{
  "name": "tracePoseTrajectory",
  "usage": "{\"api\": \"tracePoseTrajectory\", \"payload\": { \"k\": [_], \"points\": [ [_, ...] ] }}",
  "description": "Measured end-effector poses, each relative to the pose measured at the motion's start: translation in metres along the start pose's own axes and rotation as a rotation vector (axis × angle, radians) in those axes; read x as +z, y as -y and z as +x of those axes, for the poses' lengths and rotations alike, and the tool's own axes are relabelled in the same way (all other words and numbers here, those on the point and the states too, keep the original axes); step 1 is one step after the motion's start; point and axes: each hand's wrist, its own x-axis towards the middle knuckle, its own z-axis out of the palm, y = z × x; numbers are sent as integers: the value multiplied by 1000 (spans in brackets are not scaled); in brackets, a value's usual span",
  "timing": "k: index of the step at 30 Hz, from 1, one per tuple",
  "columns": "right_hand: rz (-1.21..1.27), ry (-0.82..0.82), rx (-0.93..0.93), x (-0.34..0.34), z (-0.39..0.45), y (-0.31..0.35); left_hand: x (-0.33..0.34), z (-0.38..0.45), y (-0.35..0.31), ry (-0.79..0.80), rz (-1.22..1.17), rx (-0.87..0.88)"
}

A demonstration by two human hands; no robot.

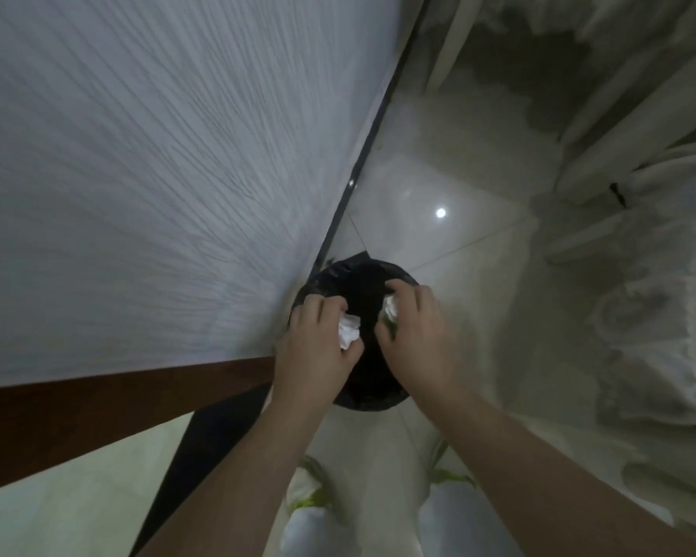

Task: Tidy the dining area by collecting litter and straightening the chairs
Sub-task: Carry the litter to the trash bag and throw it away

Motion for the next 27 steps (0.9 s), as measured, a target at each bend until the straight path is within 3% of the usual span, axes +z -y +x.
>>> {"api": "tracePoseTrajectory", "payload": {
  "k": [6,14,22,27],
  "points": [
    [-173,127,-52,54,-7,-34,53,-6,26,60,21,7],
    [-314,315,-23,75,-25,-42,59,-13,35,62,-38,34],
    [-337,322,-76,23,-43,-19,15,-32,13,124,224,64],
    [-366,332,-69,-48,-61,21,-58,-53,-17,185,293,52]
  ]
}}
